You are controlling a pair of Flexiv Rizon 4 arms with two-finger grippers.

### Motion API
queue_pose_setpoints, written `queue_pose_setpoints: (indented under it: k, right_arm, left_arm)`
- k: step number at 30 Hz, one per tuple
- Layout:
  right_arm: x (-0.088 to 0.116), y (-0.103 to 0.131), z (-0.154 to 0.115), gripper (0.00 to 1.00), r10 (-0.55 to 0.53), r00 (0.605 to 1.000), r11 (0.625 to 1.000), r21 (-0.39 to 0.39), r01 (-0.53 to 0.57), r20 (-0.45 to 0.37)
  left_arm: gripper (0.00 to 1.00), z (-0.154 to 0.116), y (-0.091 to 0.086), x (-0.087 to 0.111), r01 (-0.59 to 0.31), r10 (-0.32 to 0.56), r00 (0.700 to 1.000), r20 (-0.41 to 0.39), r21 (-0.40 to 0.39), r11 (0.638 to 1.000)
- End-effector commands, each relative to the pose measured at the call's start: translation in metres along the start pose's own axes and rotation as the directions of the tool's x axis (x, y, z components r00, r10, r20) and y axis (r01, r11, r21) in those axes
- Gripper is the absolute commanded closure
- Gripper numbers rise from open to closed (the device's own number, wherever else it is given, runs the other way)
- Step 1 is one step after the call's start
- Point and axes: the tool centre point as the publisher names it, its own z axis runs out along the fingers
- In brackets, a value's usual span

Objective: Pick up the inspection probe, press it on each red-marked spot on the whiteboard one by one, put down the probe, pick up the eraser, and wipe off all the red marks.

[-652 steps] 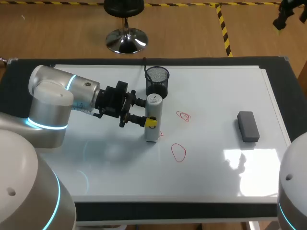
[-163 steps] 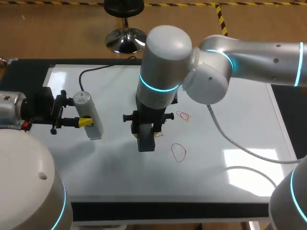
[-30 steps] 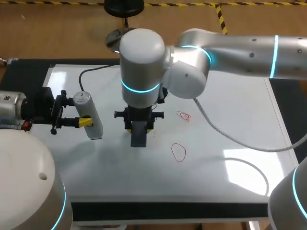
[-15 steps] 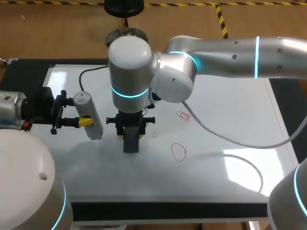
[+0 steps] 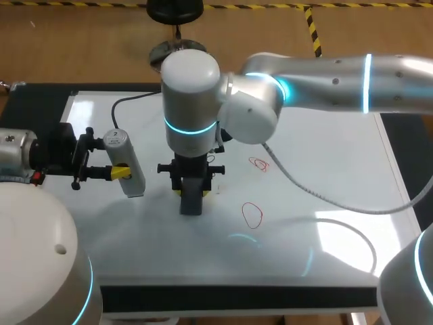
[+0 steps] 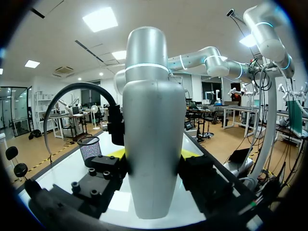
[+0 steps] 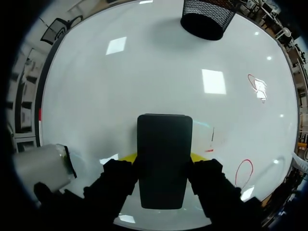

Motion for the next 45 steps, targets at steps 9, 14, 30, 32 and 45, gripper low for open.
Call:
queue_pose_setpoints:
  k: [9,14,30,32,45]
  right_arm:
    - [-0.045,0.003,0.011,1.00,0.038,0.999,0.999,-0.003,-0.038,0.000]
    - [-0.056,0.000,0.013,1.00,0.054,0.999,0.999,0.000,-0.054,0.011]
    - [-0.087,0.011,0.003,1.00,0.099,0.995,0.995,0.003,-0.099,0.022]
    - [-0.090,0.012,-0.001,1.00,0.102,0.995,0.995,-0.002,-0.102,0.019]
    - [-0.119,0.008,-0.049,1.00,0.059,0.995,0.998,-0.022,-0.061,-0.076]
  left_arm:
    - [1.00,0.000,-0.001,0.001,-0.003,0.003,1.000,0.002,0.002,1.000]
    - [1.00,0.000,-0.001,0.001,-0.003,0.003,1.000,0.002,0.002,1.000]
    - [1.00,0.000,-0.001,0.001,-0.003,0.003,1.000,0.002,0.002,1.000]
    - [1.00,0.000,-0.001,0.001,-0.003,0.003,1.000,0.002,0.002,1.000]
    - [1.00,0.000,-0.001,0.001,-0.003,0.003,1.000,0.002,0.002,1.000]
